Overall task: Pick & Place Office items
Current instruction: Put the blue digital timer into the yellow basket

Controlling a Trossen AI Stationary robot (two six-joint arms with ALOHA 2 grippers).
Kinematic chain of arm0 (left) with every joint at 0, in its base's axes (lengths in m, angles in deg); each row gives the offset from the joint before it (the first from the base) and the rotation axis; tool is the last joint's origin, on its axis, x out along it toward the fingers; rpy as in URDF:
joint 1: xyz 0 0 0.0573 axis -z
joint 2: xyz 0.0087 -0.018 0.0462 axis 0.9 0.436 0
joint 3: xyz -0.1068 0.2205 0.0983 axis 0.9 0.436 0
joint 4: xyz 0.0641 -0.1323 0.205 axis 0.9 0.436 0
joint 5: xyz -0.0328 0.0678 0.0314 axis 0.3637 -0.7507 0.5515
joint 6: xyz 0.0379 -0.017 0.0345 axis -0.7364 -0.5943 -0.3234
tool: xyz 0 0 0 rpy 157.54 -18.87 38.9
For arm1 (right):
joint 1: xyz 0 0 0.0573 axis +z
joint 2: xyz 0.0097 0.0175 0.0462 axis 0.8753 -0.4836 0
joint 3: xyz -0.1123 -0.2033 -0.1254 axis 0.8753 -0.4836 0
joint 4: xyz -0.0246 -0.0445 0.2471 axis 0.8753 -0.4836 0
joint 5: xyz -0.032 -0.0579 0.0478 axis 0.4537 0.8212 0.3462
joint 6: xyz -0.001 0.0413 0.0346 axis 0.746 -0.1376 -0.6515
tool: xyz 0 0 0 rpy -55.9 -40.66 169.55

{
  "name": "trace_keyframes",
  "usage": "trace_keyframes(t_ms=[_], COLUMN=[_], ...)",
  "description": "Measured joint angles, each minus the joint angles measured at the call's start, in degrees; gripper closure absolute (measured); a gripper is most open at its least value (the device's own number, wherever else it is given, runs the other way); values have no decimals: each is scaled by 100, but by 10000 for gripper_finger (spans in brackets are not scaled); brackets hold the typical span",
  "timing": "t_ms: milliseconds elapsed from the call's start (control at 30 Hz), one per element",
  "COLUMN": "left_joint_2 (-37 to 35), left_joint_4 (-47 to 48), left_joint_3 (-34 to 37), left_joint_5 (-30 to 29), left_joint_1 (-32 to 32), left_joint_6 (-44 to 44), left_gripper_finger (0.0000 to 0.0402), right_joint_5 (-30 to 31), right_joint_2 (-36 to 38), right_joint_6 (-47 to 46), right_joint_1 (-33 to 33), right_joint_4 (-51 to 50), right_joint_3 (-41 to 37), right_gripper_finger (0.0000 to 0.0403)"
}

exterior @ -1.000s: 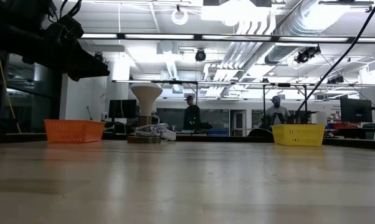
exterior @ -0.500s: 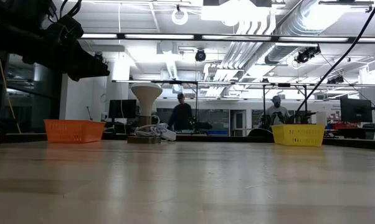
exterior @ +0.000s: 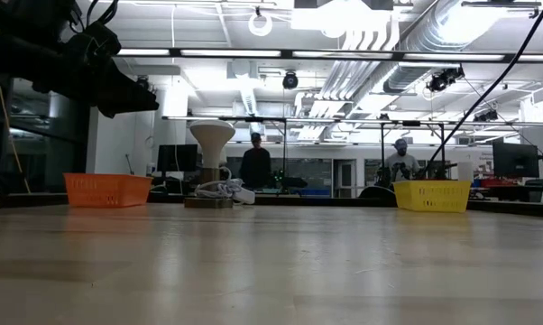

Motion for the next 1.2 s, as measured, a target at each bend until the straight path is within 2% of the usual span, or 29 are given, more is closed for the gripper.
trace_keyframes(t_ms=[367,533,1200], left_joint_2=[2,0,0], left_joint_4=[-2,-2,-2], left_joint_3=[0,0,0], left_joint_5=[1,2,0], left_joint_1=[0,0,0], left_joint_6=[-2,-2,-2], left_gripper_finger=[234,234,234], right_joint_5=[-148,-309,-184], right_joint_2=[0,4,4], right_joint_6=[-9,-15,-16], right_joint_1=[0,0,-7], right_joint_4=[63,349,414], right_joint_3=[-11,-279,-351], right_gripper_finger=[245,263,268])
